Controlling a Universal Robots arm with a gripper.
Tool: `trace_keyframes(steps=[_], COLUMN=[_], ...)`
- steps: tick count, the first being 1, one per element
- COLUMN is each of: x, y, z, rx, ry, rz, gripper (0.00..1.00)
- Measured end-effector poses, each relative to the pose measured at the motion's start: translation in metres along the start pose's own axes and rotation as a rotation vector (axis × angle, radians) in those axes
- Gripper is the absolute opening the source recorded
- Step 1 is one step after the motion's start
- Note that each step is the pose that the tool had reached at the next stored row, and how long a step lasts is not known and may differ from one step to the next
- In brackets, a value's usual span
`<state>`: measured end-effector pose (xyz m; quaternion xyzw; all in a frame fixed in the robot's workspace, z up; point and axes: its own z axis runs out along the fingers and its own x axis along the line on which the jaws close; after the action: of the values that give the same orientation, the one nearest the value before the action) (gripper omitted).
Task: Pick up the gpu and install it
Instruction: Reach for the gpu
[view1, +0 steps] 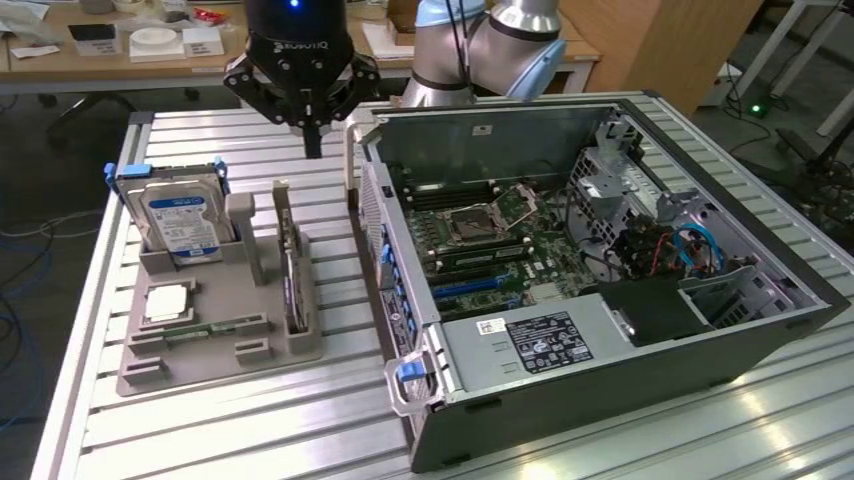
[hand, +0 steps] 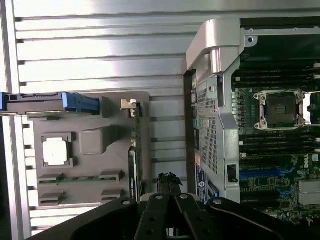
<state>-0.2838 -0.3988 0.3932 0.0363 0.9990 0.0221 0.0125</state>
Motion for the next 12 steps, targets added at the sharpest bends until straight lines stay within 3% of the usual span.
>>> trace_keyframes(steps=[12], x=[0.022], y=[-0.0016], z=[-0.0005], rx=[0.0], ry=[0.0], rz=[0.0], gripper=[0.11])
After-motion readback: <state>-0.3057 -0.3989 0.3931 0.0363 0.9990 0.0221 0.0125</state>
